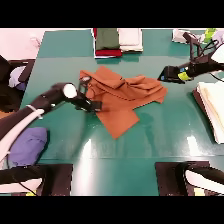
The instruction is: Fold the shirts.
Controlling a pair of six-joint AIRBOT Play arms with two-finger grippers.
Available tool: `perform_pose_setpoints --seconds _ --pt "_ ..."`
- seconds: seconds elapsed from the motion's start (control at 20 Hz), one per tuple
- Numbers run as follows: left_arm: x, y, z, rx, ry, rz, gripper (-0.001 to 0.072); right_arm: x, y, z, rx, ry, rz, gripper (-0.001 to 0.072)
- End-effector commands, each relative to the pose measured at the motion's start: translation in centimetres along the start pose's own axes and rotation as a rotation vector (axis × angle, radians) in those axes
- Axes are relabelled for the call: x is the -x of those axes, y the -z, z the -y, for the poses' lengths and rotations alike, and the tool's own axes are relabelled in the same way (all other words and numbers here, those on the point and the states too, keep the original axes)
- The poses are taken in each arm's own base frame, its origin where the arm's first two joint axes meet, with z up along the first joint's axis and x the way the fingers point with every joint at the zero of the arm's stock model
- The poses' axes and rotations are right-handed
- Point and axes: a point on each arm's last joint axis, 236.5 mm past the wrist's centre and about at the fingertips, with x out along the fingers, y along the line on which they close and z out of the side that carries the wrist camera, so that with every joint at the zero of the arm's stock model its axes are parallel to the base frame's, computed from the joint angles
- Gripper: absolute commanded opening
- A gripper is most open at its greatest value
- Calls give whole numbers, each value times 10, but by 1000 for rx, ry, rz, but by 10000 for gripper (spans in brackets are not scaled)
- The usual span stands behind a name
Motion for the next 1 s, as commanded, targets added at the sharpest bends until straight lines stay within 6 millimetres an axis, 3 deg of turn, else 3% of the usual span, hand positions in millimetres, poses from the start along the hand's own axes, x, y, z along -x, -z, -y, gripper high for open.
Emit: perform_pose_setpoints --seconds 0.0,0.15,0.35,0.6,0.85,0.9,0.95 --pt "72 -33 -44 -29 -81 163 22 -10 35 47 -69 89 -96 499" --pt "109 -39 -57 -40 -98 234 22 -41 85 65 -142 94 -229 447" --pt "112 -40 -56 -37 -92 243 22 -87 127 41 -156 32 -284 447" --pt "111 -35 -57 -36 -95 220 22 -123 137 23 -130 34 -332 448" --pt "109 -28 -58 -37 -101 192 22 -150 118 6 -95 29 -342 447" --pt "109 -29 -58 -37 -101 193 22 -154 117 4 -92 28 -348 419" --pt "109 -29 -58 -37 -101 193 22 -158 116 3 -88 29 -355 330"
